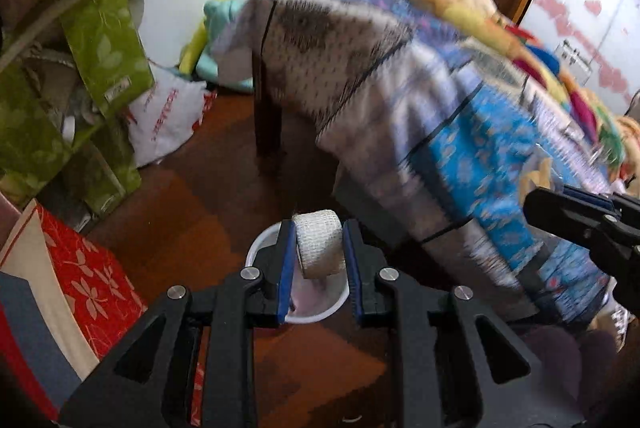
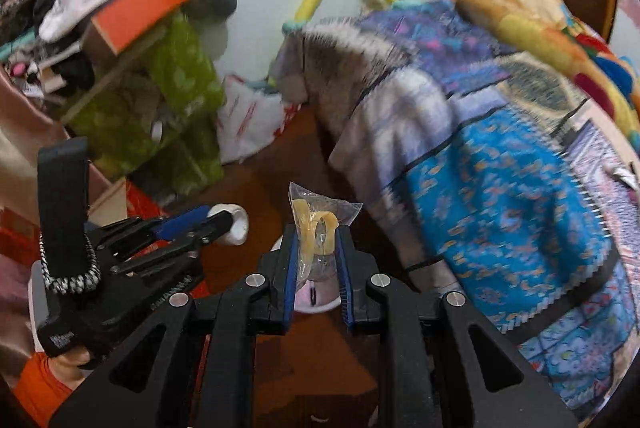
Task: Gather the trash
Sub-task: 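Carry the tape roll and plastic bag over the white bin, then open both grippers to drop the tape roll and bag into the bin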
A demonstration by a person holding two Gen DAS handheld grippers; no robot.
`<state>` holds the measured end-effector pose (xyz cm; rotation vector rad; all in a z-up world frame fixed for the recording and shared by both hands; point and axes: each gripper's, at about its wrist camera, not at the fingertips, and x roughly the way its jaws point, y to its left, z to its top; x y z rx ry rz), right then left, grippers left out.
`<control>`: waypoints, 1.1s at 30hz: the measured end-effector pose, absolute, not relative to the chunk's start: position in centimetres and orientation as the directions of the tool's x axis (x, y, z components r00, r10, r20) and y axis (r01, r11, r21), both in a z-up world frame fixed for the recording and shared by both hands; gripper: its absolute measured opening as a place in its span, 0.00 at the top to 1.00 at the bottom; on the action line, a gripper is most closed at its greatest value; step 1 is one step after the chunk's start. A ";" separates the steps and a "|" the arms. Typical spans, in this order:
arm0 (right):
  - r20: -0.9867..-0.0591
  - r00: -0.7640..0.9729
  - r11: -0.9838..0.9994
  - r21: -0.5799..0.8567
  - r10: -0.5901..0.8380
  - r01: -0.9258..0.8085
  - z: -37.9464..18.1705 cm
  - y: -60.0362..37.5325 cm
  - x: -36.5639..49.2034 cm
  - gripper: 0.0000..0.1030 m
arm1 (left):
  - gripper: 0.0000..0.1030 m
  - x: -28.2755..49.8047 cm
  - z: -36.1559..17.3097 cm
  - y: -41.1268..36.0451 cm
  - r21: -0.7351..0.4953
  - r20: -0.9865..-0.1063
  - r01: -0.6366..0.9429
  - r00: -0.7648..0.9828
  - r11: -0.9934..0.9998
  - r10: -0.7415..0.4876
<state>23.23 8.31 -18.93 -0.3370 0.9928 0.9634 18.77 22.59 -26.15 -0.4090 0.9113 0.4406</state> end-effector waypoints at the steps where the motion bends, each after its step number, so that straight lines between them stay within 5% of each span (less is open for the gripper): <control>1: -0.839 0.172 0.557 0.177 0.516 -0.811 -19.8 8.8 23.4 0.84 | 0.78 18.9 -27.1 22.7 -0.150 -0.834 -0.528 0.522 0.836 0.180; 13: -0.911 -0.049 0.539 0.285 0.410 -0.793 -27.7 13.6 26.5 0.84 | 0.78 20.4 -34.1 25.1 -0.187 -0.917 -0.554 0.394 0.811 0.058; 24: -0.900 -0.098 0.487 0.319 0.425 -0.813 -28.2 16.6 27.6 0.83 | 0.78 21.0 -35.0 26.7 -0.214 -0.919 -0.588 0.392 0.780 0.043; 29: -0.894 -0.128 0.523 0.361 0.429 -0.772 -28.5 16.5 28.7 0.55 | 0.73 21.4 -34.8 27.1 -0.191 -0.928 -0.608 0.368 0.771 0.060; 33: -0.900 -0.101 0.540 0.342 0.425 -0.769 -28.3 15.7 28.9 0.55 | 0.71 21.2 -34.3 27.1 -0.183 -0.928 -0.609 0.366 0.771 0.069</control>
